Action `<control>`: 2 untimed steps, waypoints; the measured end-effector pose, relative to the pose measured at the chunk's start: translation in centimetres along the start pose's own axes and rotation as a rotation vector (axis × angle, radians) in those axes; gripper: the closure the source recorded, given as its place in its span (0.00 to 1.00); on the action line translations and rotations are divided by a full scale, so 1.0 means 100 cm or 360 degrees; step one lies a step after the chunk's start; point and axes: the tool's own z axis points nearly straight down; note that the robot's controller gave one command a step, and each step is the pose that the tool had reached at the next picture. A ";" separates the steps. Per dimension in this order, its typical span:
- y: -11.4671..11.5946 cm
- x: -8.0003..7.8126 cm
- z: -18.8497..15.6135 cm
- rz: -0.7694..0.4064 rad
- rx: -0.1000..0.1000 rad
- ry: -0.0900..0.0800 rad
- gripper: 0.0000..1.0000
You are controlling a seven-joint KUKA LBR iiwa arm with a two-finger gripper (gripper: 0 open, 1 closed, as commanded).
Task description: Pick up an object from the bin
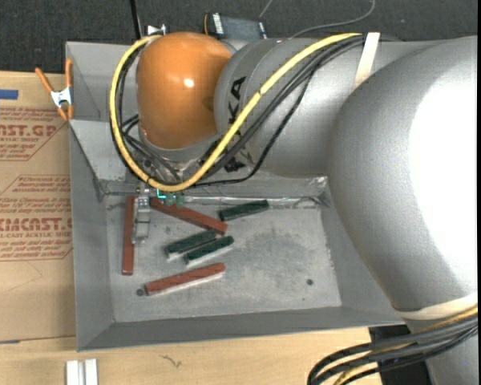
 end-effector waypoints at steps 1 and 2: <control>-0.058 0.038 0.022 0.0204 0.0003 -0.0005 0.00; -0.142 0.063 0.100 0.0379 0.0006 0.0000 0.00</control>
Offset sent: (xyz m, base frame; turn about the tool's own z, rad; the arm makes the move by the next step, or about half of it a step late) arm -0.0370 -0.0568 -0.0201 0.1266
